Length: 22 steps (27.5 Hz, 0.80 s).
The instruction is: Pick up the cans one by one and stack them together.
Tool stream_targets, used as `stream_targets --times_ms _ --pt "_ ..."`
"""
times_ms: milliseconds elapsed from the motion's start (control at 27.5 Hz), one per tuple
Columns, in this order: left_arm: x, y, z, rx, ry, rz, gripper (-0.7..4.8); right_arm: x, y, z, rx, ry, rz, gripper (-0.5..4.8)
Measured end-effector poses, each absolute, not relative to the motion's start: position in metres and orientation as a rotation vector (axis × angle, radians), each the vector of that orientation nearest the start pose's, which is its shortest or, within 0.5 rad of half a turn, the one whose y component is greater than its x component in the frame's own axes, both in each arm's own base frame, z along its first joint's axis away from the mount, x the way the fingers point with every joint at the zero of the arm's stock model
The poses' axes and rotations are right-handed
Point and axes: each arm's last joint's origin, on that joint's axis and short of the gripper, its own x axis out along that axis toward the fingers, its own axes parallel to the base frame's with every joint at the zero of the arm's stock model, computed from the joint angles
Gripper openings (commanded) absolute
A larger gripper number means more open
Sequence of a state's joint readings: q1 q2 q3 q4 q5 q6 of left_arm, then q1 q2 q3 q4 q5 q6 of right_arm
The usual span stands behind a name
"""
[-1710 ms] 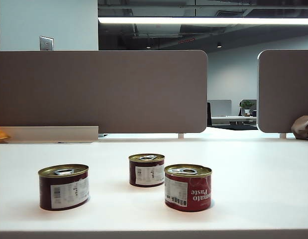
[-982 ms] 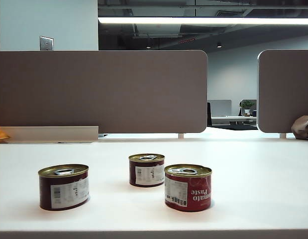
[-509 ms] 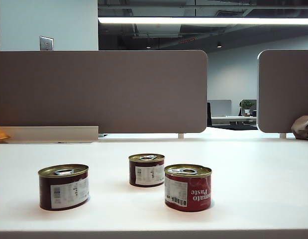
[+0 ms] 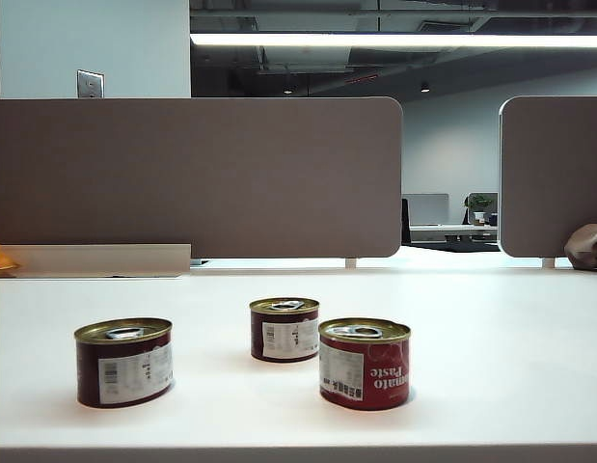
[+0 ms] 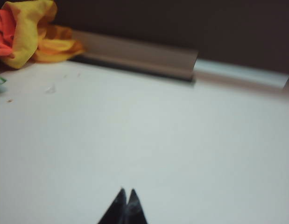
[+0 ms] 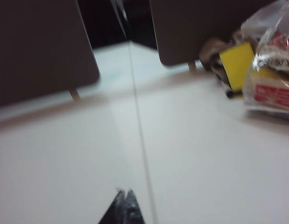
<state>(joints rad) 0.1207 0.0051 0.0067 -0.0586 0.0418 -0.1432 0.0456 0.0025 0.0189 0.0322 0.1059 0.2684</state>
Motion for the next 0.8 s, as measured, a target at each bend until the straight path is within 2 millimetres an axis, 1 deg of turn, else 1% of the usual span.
stream_targets --times_ms 36,73,146,218,291,364,437,509,618,691,800 --pt "0.097 0.010 0.167 -0.259 -0.010 0.070 -0.05 0.094 0.001 0.186 0.369 -0.140 -0.032 -0.01" --pt "0.096 0.010 0.174 -0.323 -0.051 0.054 -0.05 0.092 0.001 0.195 0.430 -0.195 -0.012 -0.01" --pt "0.093 0.009 0.190 -0.424 -0.120 0.003 -0.05 0.089 0.002 0.208 0.524 -0.270 0.044 -0.01" --pt "0.088 0.006 0.207 -0.483 -0.182 -0.077 -0.05 0.086 0.004 0.218 0.596 -0.307 0.143 0.00" --pt "0.084 0.004 0.221 -0.498 -0.214 -0.168 -0.05 0.083 0.007 0.225 0.620 -0.324 0.273 -0.01" --pt "0.076 -0.002 0.239 -0.467 -0.228 -0.344 -0.04 0.077 0.013 0.234 0.566 -0.342 0.529 -0.01" --pt "0.073 -0.005 0.245 -0.439 -0.232 -0.439 -0.04 0.075 0.015 0.236 0.545 -0.344 0.595 -0.01" --pt "0.071 -0.007 0.247 -0.421 -0.220 -0.514 -0.04 0.074 0.016 0.236 0.558 -0.321 0.643 -0.01" --pt "0.069 -0.009 0.247 -0.457 -0.171 -0.612 -0.05 0.072 0.018 0.238 0.576 -0.266 0.738 -0.01" --pt "0.066 -0.011 0.253 -0.452 -0.153 -0.674 -0.05 0.068 0.020 0.245 0.558 -0.260 0.792 -0.01" --pt "0.056 -0.014 0.269 -0.421 -0.151 -0.758 -0.05 0.059 0.020 0.263 0.539 -0.278 0.817 0.00"
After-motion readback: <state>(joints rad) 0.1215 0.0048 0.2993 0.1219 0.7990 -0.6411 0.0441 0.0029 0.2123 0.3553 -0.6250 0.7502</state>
